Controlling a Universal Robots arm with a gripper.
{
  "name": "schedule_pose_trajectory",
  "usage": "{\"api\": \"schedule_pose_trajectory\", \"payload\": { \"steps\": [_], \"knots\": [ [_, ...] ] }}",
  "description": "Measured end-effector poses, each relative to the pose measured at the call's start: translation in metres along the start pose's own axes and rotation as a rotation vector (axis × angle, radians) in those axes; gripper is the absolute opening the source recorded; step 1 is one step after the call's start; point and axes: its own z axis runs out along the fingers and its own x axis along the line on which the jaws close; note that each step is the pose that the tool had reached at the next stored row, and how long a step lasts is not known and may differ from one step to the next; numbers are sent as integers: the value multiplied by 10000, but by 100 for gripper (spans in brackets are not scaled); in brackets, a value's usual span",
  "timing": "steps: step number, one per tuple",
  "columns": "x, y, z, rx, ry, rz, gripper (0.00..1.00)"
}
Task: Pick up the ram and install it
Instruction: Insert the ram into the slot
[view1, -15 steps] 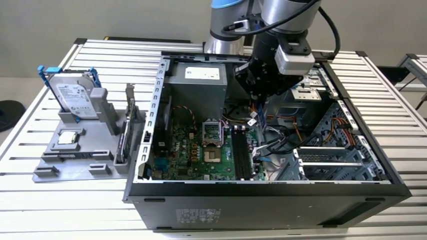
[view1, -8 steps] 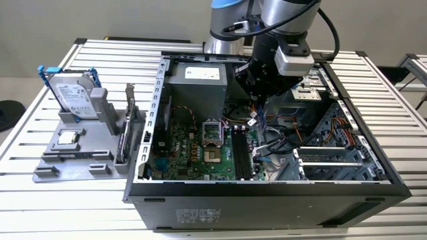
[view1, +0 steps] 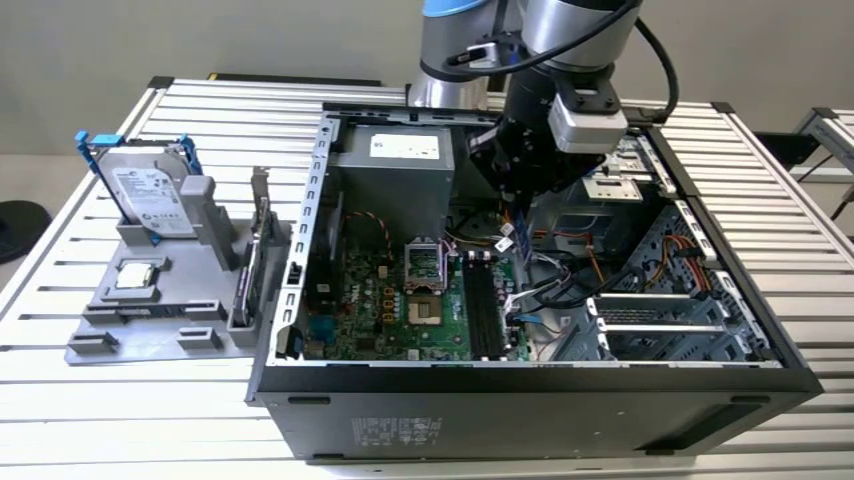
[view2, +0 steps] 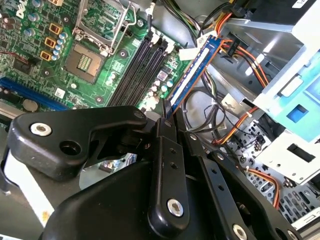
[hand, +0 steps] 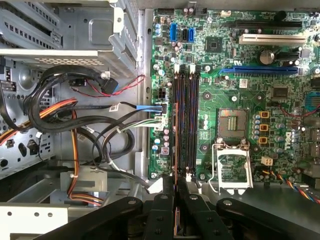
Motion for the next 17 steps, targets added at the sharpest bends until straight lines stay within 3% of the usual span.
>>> {"api": "schedule_pose_trajectory", "payload": {
  "steps": [10,17],
  "knots": [
    [0,1,21,-6,5,20,0],
    [0,11,53,-14,6,424,0]
  ]
}}
